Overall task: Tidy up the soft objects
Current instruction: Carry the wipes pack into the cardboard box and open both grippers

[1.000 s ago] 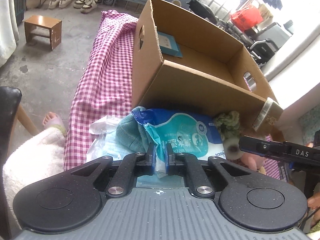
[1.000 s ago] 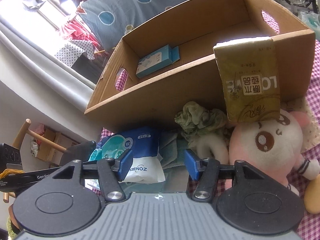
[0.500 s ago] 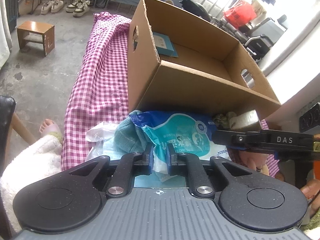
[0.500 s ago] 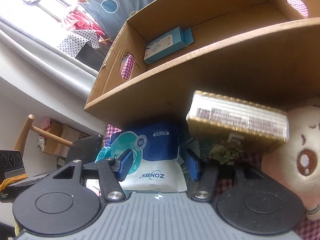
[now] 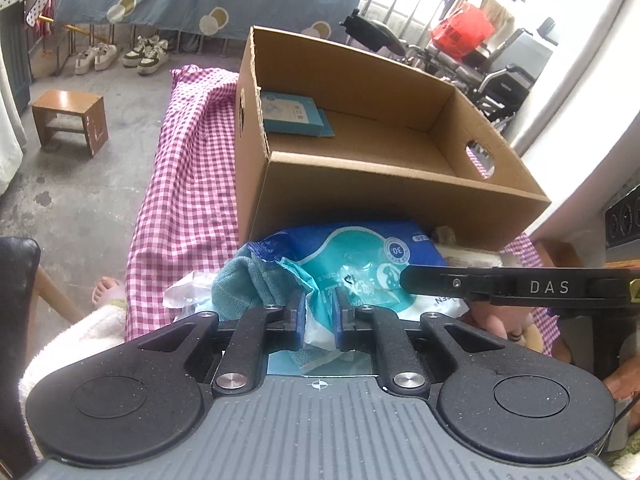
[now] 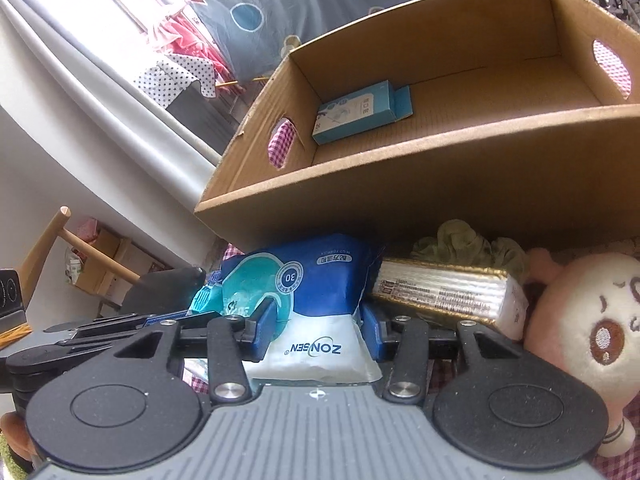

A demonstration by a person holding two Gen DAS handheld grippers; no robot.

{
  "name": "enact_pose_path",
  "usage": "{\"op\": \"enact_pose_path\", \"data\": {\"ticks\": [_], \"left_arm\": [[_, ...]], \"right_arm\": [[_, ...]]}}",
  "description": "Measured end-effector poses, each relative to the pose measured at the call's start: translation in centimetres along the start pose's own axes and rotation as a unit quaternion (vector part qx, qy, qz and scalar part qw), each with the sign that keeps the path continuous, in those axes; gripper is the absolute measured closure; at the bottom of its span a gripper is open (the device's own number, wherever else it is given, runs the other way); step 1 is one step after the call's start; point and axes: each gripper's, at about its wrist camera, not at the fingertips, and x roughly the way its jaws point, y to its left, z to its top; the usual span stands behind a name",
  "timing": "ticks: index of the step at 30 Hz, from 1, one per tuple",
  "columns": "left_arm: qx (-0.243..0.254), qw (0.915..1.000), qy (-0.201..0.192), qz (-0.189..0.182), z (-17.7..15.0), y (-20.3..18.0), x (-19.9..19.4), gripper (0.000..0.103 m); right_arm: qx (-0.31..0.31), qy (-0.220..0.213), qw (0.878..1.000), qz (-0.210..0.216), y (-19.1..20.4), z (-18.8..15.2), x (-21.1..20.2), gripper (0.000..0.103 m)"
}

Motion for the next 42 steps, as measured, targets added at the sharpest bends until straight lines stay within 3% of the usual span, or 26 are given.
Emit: {"op": "enact_pose_path", "data": {"ticks": [6, 11, 18, 24, 32, 35, 38, 42], "left_arm": [[0.020, 0.9986, -0.049, 0.006, 1.1, -1.7, -3.2, 0.092], [0.044, 0.9943, -0.098, 0.004, 4.0, -3.2, -5.1, 0.092], [0.059, 0.9929, -0.103, 0.004, 10.1, -3.9, -2.0, 0.092], [0.055, 0.9969, -0.054, 0.019, 13.8, -3.0, 4.3, 0.092], [0.070, 0.9948, 0.015, 0.073, 15.2, -2.2, 11.3, 0.091], [0.068, 0.9919, 0.043, 0.099, 15.3, -1.8, 13.2, 0.080], [0.064, 0.9939, 0.034, 0.083, 15.2, -1.7, 12.6, 0.076], [0.068, 0.9950, 0.008, 0.073, 15.2, -2.1, 10.2, 0.062]], "right_arm": [[-0.018, -0.037, 0.999, 0.017, 1.3, 0.2, -2.8, 0.055], [-0.045, -0.086, 0.995, 0.030, 3.5, 1.9, -5.7, 0.055], [-0.076, -0.117, 0.990, 0.033, 4.2, 8.0, -6.7, 0.055], [-0.048, -0.070, 0.996, 0.022, 1.7, 14.5, -2.3, 0.055], [0.002, 0.023, 1.000, 0.000, -3.5, 19.6, 6.0, 0.055], [0.019, 0.059, 0.998, -0.008, -4.9, 20.3, 8.9, 0.056], [0.043, 0.107, 0.993, -0.026, -6.4, 20.5, 11.9, 0.056], [0.063, 0.159, 0.985, -0.032, -7.4, 20.0, 13.8, 0.056]]}}
